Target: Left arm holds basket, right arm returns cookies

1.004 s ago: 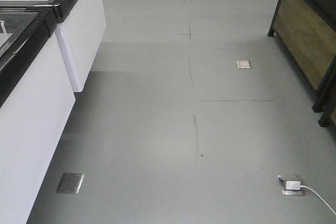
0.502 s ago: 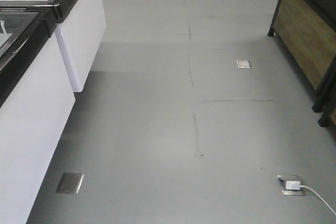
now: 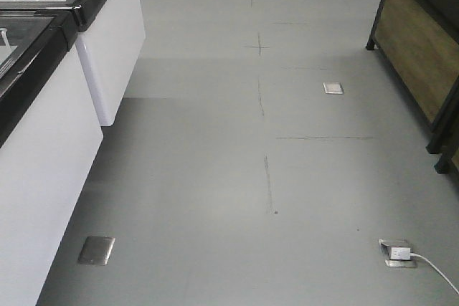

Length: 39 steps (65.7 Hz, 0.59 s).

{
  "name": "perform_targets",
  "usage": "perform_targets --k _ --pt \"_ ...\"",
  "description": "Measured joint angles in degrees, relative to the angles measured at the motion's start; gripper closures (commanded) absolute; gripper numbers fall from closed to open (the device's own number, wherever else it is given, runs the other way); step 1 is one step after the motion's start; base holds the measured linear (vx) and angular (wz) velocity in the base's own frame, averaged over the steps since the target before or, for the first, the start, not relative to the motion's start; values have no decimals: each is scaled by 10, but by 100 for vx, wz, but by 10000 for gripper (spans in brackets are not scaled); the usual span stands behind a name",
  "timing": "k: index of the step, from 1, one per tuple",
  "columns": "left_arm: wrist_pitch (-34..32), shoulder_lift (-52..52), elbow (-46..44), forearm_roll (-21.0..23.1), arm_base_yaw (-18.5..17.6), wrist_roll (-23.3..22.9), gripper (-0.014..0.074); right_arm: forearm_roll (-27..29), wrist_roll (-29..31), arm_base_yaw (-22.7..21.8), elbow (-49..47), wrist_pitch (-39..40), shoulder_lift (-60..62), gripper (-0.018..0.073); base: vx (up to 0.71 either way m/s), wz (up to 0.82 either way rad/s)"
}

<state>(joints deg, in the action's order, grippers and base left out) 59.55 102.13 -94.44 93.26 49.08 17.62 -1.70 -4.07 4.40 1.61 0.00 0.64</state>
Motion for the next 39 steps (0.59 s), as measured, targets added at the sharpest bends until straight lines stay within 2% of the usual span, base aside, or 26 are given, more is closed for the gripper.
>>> perform_targets --k 7,16,25,39 --pt "26 -13 3 5 -45 14 599 0 0 0 0 0 0 568 0 0" --pt "36 -45 54 7 -106 41 599 0 0 0 0 0 0 568 0 0" --pt "21 -98 153 9 -176 73 599 0 0 0 0 0 0 568 0 0" --pt "19 -151 312 7 -283 166 599 0 0 0 0 0 0 568 0 0"
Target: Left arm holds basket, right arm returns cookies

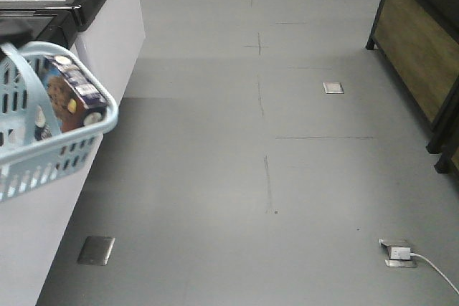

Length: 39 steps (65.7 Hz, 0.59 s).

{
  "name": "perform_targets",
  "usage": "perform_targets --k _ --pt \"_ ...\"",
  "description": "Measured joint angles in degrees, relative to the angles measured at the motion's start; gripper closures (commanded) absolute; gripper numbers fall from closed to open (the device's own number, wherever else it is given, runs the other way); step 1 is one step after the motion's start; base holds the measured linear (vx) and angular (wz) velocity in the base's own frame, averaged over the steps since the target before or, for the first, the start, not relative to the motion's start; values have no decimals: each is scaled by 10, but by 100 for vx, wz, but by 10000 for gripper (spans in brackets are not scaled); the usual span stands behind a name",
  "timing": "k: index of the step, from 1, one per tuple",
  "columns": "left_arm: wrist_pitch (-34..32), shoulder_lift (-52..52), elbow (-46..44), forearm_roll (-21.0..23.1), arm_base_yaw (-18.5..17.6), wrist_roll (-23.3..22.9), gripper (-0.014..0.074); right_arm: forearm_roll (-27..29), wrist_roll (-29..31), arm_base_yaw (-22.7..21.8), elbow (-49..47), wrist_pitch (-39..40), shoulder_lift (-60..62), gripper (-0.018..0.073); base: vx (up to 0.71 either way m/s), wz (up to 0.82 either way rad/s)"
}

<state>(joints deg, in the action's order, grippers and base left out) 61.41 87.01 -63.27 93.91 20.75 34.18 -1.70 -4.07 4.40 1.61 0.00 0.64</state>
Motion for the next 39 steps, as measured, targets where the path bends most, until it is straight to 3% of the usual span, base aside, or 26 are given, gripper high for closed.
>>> perform_targets --k 15,39 --pt "4 -39 102 2 -129 74 599 0 0 0 0 0 0 568 0 0" --pt "-76 -49 220 8 -309 139 599 0 0 0 0 0 0 568 0 0"
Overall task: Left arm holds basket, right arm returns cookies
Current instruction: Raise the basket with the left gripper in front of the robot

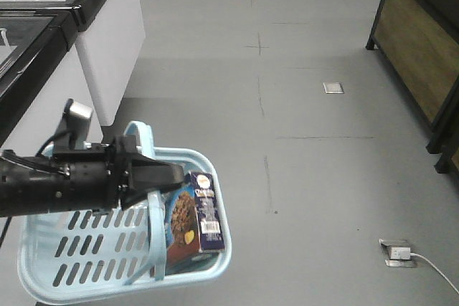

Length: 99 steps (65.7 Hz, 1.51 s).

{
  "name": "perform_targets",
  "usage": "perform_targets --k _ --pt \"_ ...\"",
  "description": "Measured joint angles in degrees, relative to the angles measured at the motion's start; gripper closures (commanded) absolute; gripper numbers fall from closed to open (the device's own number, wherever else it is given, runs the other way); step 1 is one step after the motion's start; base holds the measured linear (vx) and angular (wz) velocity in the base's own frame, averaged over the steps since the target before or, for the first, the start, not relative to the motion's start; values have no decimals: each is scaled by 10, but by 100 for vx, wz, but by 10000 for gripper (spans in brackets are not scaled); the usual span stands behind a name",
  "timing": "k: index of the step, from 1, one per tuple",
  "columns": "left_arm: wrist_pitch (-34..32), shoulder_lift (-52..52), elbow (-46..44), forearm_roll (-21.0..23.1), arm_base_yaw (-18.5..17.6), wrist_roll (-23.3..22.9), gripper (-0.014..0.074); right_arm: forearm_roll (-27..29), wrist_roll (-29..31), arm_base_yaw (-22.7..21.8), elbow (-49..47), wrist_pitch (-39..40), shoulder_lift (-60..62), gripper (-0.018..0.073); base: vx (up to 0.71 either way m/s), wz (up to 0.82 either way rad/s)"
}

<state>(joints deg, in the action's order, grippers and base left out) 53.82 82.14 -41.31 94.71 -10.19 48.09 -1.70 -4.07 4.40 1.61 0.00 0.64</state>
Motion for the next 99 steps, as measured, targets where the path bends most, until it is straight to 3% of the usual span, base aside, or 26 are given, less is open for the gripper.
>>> perform_targets --k 20,37,99 --pt "-17 -1 3 4 -102 8 599 0 0 0 0 0 0 568 0 0" --pt "-27 -1 -13 6 -150 8 599 0 0 0 0 0 0 568 0 0" --pt "-30 -1 -47 6 -158 9 599 0 0 0 0 0 0 569 0 0"
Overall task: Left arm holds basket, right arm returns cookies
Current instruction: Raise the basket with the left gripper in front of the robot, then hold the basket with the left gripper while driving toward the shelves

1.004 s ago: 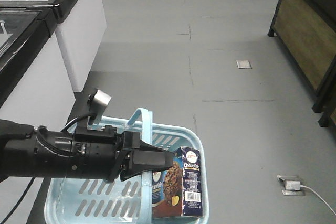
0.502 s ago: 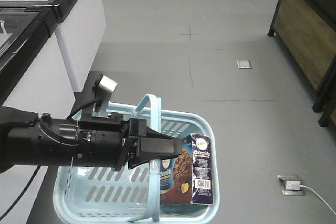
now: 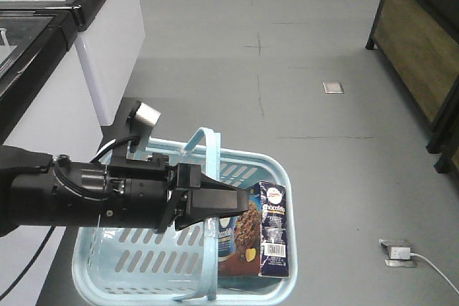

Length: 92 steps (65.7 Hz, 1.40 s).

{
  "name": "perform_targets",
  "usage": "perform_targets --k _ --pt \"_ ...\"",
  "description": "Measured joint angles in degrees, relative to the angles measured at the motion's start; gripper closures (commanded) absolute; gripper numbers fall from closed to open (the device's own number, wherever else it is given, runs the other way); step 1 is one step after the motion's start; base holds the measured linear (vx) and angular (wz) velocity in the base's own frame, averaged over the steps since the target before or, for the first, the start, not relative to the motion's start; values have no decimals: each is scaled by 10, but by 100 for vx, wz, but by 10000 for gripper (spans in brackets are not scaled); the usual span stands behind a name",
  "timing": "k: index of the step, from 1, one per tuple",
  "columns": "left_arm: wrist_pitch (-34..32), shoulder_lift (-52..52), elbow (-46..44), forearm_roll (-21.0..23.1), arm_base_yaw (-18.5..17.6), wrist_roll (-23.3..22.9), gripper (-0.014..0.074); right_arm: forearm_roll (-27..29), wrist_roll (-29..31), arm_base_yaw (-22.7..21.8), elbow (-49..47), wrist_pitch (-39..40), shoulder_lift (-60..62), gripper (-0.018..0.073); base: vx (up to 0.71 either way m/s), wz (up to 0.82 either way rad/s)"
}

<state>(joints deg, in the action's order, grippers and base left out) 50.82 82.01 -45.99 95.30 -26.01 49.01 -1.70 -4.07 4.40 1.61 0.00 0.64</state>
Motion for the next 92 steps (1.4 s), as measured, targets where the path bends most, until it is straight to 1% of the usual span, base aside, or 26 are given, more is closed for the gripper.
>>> perform_targets --k 56,92 --pt "0 0 0 0 0 0 599 0 0 0 0 0 0 568 1 -1" --pt "2 0 0 0 0 0 599 0 0 0 0 0 0 568 20 2"
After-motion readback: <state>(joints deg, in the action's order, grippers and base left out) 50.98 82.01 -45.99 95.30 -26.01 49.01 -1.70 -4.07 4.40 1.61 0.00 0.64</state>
